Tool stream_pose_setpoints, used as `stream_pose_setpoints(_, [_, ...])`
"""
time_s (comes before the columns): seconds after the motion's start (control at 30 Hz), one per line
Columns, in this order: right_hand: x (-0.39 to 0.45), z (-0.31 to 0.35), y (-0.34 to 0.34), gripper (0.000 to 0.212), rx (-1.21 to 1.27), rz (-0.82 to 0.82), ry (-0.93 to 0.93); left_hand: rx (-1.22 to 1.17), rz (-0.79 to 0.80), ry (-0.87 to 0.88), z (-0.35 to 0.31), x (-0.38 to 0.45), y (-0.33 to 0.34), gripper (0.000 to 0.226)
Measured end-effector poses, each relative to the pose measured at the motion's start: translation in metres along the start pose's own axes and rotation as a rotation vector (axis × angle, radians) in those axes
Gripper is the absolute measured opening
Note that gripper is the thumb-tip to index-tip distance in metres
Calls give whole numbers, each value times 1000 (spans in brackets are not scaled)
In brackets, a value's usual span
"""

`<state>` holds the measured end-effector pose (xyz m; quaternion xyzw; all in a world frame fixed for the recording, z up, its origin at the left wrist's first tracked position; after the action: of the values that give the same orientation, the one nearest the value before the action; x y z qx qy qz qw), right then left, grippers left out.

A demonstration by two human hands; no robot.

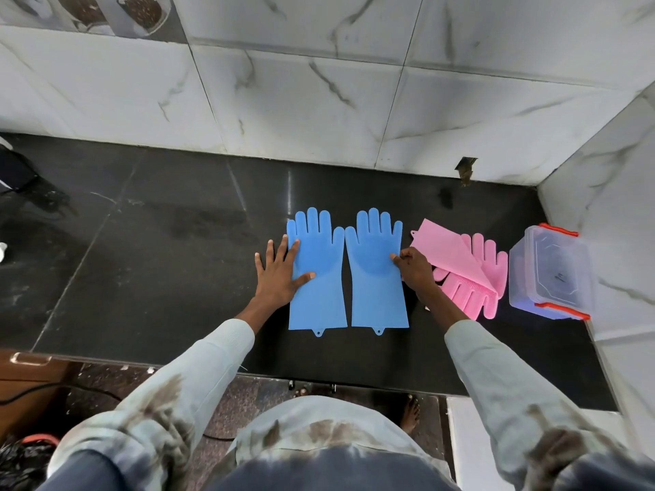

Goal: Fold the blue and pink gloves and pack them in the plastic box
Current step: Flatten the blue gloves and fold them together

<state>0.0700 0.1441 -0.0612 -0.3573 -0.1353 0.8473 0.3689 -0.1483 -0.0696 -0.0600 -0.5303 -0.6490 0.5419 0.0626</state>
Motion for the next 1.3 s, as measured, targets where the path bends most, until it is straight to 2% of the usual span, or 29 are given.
stream_pose_setpoints(0.13, [-1, -2, -4, 45, 43, -17, 41, -68, -57, -12, 3, 1, -8, 82])
stream_pose_setpoints(0.33, [-3, -9, -8, 41, 23, -60, 71, -24, -137, 5, 19, 1, -18, 55])
stream_pose_setpoints(0.47, [-1, -12, -6, 37, 68, -38, 83, 28, -151, 23, 24, 1, -22, 55])
stream_pose_setpoints(0.7, [3, -6, 1, 43, 156, 69, 115, 2, -183, 34, 27, 1, -25, 58])
stream_pose_setpoints(0.83, [4, 17, 16, 21, 166, 143, 70, -326, -300, 45, 33, -1, -36, 52])
stream_pose_setpoints(0.93, [4, 42, 29, 26, 75, 156, -21, -562, -327, 52, 35, 1, -39, 37])
stream_pose_setpoints(1.03, [3, 71, 48, 30, -31, 153, -117, -768, -269, 15, 37, 7, -35, 30])
stream_pose_setpoints(1.2, [-7, 118, 104, 28, -215, 191, -230, -869, -231, -18, 38, 12, -31, 30])
stream_pose_setpoints(1.3, [-16, 129, 147, 16, -298, 316, -258, -933, -222, -20, 41, 11, -32, 38])
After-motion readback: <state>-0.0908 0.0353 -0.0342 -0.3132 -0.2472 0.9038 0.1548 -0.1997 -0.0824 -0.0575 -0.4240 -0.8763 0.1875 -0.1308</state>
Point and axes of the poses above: each hand's wrist, its own x-axis towards the middle knuckle, its own y-axis out of the palm, z = x × y, the point moved 7 cm from there along x, towards the middle knuckle, and after that the axes turned 10 degrees about z, right-handed, at the moved point
